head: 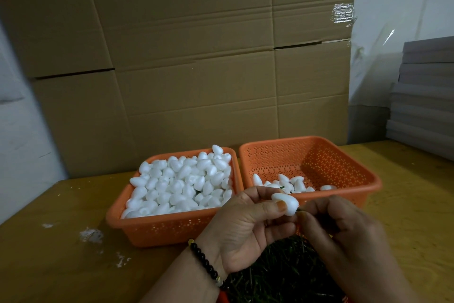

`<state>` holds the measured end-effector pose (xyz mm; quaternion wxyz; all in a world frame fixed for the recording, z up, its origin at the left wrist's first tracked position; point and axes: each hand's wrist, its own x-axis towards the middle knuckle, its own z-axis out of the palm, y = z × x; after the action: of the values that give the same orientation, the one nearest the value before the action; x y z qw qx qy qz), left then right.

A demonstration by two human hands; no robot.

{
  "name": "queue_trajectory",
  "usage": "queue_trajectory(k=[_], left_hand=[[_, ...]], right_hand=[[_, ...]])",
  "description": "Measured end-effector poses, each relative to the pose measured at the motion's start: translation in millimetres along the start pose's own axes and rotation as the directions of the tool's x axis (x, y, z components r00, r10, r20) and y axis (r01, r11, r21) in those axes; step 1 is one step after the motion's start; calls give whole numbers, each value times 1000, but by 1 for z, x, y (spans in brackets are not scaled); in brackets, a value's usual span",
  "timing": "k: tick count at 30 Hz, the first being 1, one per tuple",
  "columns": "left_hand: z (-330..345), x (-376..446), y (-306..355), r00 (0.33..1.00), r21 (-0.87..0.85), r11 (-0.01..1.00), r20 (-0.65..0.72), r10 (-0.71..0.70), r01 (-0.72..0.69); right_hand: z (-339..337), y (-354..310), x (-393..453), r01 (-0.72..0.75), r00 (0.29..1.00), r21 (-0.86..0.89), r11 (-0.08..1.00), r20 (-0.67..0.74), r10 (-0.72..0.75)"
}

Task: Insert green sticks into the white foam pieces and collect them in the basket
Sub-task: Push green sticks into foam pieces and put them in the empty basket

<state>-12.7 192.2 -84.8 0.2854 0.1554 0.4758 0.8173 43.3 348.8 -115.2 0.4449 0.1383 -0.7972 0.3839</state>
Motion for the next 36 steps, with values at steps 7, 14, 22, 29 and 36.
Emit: queue_trajectory(k=[7, 14, 22, 29, 36], left_hand=[[1, 1, -1, 1000, 0, 1000, -9, -3, 3], [0, 1, -1, 1000, 3, 1000, -12, -13, 13], [-6, 2, 0, 999, -28, 999, 21, -35, 36], [-10, 3, 2, 998, -136, 989, 45, -50, 56], [-9, 3, 3, 998, -265, 962, 29, -54, 60]], right_hand=[[1, 1, -1, -31, 999, 19, 999, -19, 31], [0, -2, -1, -54, 999, 16, 998, 3, 54], [0, -3, -4, -161, 986, 55, 985, 38, 159], [-1, -4, -4, -185, 982, 44, 982, 43, 183], [-1, -2, -4, -180, 983, 18, 984, 29, 179]])
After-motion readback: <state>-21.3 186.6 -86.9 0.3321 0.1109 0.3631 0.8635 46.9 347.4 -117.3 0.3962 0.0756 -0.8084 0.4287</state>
